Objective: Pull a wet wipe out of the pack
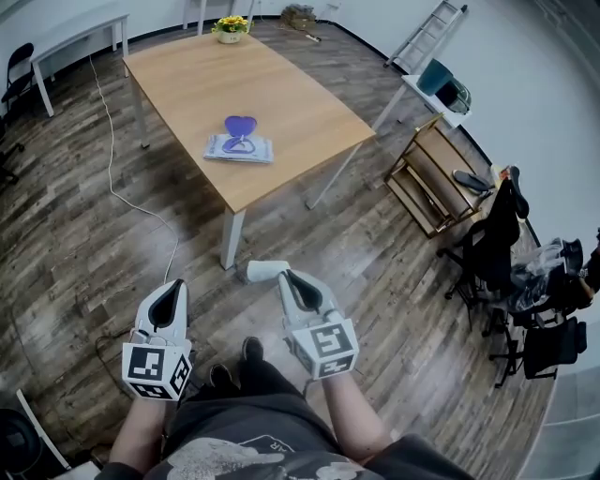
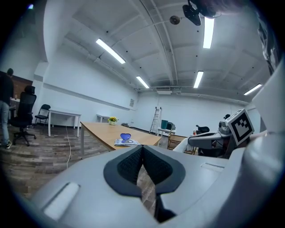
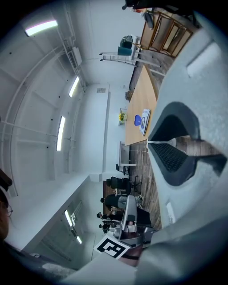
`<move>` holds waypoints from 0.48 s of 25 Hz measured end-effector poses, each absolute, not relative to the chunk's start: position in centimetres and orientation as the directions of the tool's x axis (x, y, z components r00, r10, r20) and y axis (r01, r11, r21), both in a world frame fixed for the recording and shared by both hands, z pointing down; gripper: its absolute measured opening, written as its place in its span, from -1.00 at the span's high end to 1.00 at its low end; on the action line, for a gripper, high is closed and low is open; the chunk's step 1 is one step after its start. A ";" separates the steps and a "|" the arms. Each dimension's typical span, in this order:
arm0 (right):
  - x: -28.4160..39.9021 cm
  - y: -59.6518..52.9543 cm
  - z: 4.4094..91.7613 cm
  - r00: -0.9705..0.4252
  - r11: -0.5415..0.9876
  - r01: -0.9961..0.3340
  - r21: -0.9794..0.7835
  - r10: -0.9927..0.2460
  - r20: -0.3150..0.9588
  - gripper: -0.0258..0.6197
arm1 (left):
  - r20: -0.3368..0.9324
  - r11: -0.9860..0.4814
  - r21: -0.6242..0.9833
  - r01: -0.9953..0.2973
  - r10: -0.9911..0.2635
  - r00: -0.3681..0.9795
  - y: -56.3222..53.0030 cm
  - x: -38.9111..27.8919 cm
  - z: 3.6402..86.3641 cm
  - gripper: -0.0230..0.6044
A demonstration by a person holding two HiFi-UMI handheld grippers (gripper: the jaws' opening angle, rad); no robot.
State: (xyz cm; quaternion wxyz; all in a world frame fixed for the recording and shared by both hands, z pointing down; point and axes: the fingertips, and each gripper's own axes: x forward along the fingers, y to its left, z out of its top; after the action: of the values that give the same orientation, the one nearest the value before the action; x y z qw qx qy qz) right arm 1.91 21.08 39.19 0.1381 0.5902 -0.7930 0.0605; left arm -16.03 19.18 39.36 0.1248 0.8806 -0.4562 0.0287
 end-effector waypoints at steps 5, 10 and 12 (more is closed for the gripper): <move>2.4 21.4 39.0 -0.268 0.301 -0.951 0.073 -0.918 0.292 0.90 | 0.164 -0.550 0.192 -0.813 -0.798 0.579 19.3 -15.5 39.0 0.87; 3.2 21.1 38.4 -0.287 0.314 -0.947 0.062 -0.918 0.273 0.90 | 0.160 -0.534 0.179 -0.827 -0.813 0.560 19.5 -15.0 38.3 0.87; 3.6 21.3 38.3 -0.292 0.319 -0.946 0.062 -0.918 0.270 0.90 | 0.162 -0.531 0.175 -0.829 -0.815 0.557 19.8 -14.6 38.1 0.87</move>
State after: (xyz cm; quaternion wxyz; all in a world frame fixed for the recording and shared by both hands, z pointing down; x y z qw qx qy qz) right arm 3.58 21.27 38.31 0.1289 0.5810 -0.8018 0.0545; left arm -14.56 19.75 38.14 0.1164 0.8745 -0.4698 0.0300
